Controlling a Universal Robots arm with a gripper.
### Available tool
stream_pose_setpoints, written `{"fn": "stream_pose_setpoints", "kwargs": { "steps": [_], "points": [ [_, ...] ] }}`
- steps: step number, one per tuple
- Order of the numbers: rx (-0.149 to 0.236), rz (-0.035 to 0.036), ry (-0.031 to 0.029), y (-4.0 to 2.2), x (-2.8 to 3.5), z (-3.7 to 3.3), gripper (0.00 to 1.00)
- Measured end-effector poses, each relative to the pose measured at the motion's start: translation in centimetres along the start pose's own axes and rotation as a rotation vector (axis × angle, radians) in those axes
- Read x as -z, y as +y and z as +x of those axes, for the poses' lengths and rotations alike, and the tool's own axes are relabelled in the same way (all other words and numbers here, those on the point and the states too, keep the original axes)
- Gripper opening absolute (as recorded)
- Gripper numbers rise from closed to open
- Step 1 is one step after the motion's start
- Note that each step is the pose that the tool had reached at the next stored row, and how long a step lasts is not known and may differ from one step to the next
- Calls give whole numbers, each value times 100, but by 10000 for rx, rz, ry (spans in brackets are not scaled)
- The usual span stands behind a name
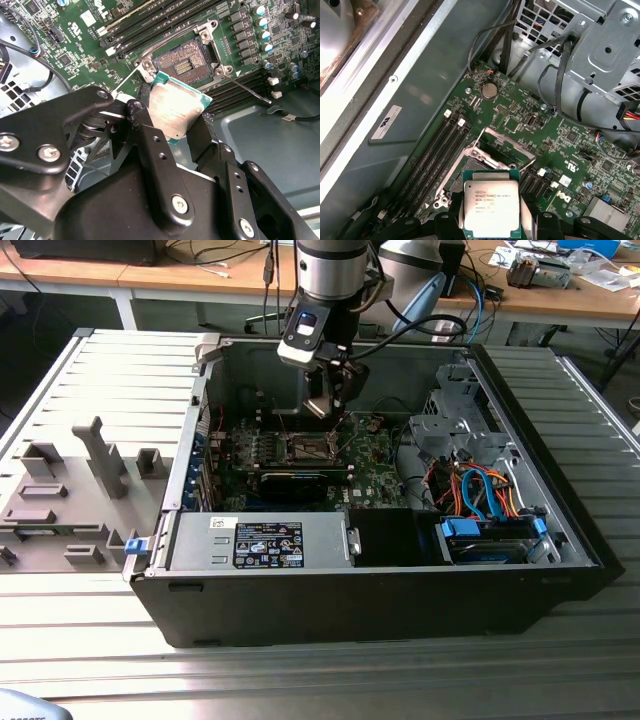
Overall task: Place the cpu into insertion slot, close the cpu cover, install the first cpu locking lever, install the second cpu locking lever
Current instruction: 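Place the cpu into insertion slot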
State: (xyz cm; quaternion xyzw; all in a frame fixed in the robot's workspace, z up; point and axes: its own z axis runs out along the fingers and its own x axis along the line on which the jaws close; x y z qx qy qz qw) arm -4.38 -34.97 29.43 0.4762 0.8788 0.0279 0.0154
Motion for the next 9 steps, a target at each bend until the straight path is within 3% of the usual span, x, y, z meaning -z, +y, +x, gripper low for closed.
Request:
{"fn": "stream_pose_setpoints", "kwargs": {
  "steps": [9],
  "points": [
    [-129, 15, -32, 0, -7, 0, 54]
  ]
}}
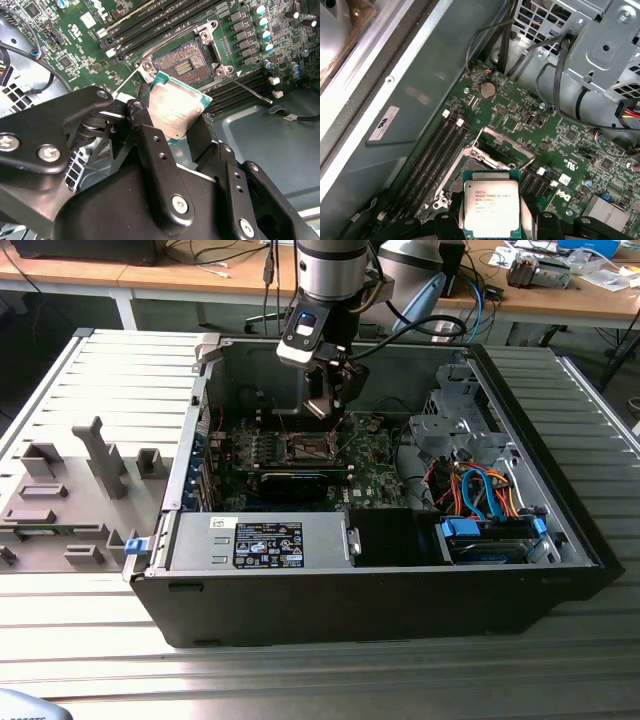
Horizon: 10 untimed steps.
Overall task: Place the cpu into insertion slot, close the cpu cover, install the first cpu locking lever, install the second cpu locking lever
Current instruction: 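Place the cpu into insertion slot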
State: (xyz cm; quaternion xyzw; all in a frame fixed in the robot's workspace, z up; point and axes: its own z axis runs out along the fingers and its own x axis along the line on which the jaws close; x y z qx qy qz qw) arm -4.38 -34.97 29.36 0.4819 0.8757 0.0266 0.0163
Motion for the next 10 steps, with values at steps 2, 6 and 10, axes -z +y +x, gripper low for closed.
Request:
{"fn": "stream_pose_setpoints", "kwargs": {
  "steps": [2, 6, 10],
  "points": [
    [-33, 2, -7, 0, -2, 0, 54],
    [-85, 9, -19, 0, -4, 0, 54],
    [-151, 16, -34, -1, -8, 0, 54]
  ]
}}
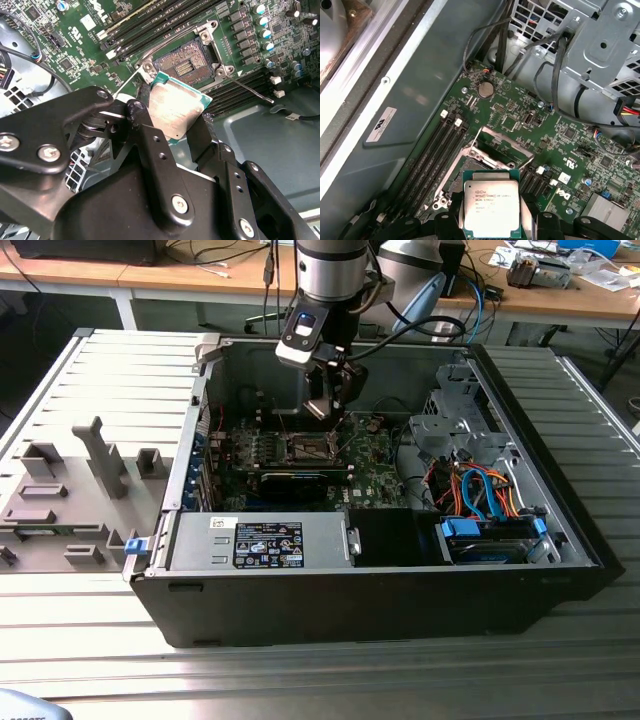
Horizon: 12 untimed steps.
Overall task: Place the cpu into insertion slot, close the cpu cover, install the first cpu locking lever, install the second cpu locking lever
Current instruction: 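Place the cpu into insertion slot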
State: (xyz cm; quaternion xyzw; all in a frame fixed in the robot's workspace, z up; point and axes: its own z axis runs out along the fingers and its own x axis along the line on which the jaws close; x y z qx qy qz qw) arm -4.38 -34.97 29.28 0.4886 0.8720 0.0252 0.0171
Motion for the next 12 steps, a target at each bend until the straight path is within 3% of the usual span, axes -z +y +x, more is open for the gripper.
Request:
{"fn": "stream_pose_setpoints", "kwargs": {
  "steps": [12],
  "points": [
    [-172, 19, -41, 0, -9, 0, 54]
  ]
}}
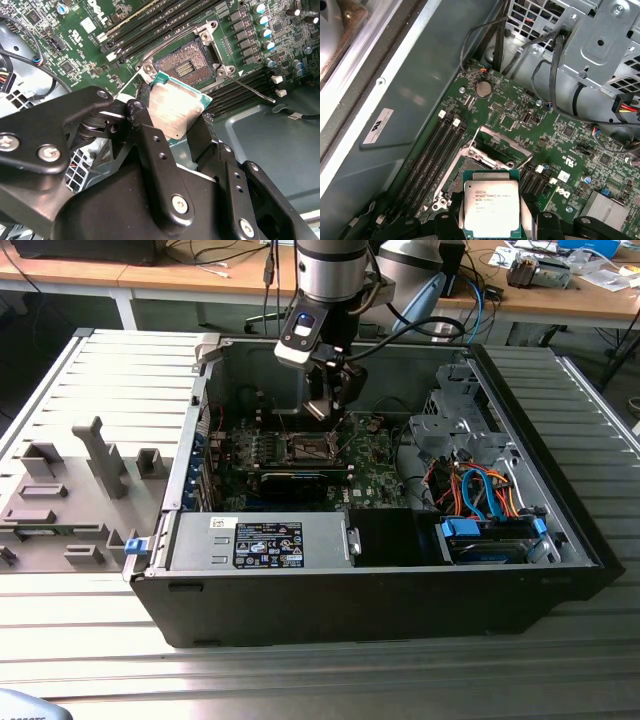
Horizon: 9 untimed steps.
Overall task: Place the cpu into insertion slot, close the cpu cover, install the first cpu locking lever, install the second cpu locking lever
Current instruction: 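Place the cpu into insertion slot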
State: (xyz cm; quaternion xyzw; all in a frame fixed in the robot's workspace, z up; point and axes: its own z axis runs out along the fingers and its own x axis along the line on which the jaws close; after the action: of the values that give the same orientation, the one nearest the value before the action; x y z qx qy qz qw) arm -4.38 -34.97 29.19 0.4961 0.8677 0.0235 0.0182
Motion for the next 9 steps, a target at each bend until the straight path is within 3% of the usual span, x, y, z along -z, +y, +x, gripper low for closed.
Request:
{"fn": "stream_pose_setpoints", "kwargs": {
  "steps": [9],
  "points": [
    [-117, 17, -33, -1, -6, 0, 54]
  ]
}}
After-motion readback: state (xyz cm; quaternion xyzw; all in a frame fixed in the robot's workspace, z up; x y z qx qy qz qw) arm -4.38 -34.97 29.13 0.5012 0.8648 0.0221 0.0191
